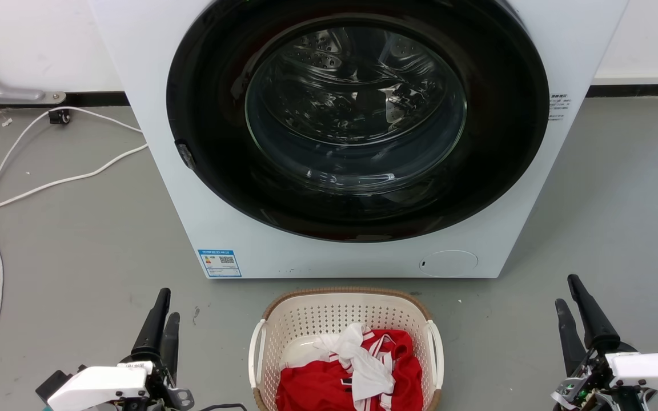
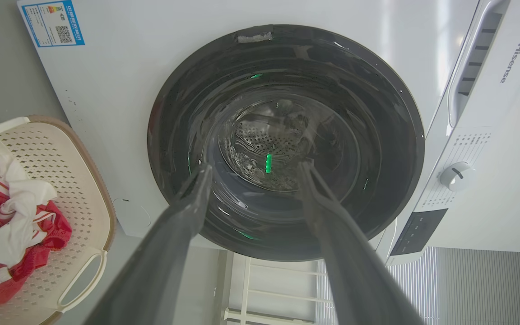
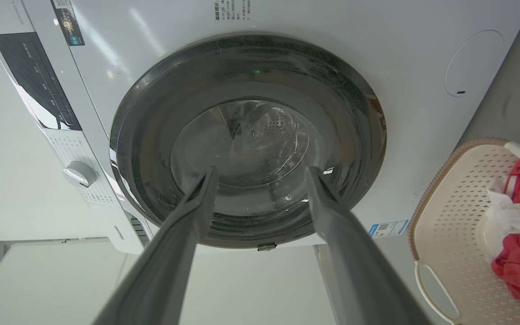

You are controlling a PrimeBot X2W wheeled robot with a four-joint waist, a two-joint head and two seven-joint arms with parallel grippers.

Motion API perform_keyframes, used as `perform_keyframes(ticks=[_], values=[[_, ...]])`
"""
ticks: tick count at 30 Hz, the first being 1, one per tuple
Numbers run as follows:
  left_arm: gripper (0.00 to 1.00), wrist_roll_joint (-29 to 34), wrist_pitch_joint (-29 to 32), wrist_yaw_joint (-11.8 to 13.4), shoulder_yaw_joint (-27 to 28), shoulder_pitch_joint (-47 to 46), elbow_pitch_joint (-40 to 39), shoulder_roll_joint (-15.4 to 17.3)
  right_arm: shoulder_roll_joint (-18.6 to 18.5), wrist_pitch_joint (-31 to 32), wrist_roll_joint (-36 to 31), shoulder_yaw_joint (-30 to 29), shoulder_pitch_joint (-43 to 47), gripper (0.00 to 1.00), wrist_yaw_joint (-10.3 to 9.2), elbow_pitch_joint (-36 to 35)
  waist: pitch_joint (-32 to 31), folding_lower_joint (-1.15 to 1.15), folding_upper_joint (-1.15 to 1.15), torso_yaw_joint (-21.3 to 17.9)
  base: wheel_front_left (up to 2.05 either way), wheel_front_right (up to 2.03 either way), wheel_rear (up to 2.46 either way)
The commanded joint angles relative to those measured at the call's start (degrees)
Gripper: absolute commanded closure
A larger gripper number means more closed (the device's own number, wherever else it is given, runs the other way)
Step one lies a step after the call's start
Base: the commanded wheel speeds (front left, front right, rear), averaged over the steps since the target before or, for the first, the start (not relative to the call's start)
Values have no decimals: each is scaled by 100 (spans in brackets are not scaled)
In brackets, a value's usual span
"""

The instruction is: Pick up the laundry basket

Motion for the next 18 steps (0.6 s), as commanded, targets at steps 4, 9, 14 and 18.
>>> perform_keyframes(ticks=[4, 9, 14, 18], values=[[0, 129, -159, -3, -45, 9, -188, 17, -16, -159, -145, 54, -8, 0, 0, -227, 3, 0, 0, -1, 0, 0, 0], [0, 205, -263, -4, 12, 41, -221, 19, -16, -262, -282, 38, 25, 0, 0, -269, 5, 0, 0, -1, 0, 0, 0], [0, 446, -387, -5, 179, 52, -206, 21, -17, -387, -561, -12, 40, 0, 1, -288, 8, 0, 0, -1, 0, 0, 0], [0, 684, -482, -6, 302, 52, -251, 23, -17, -482, -1007, -58, 32, 0, 1, -320, 12, 0, 0, 0, 0, 0, 0]])
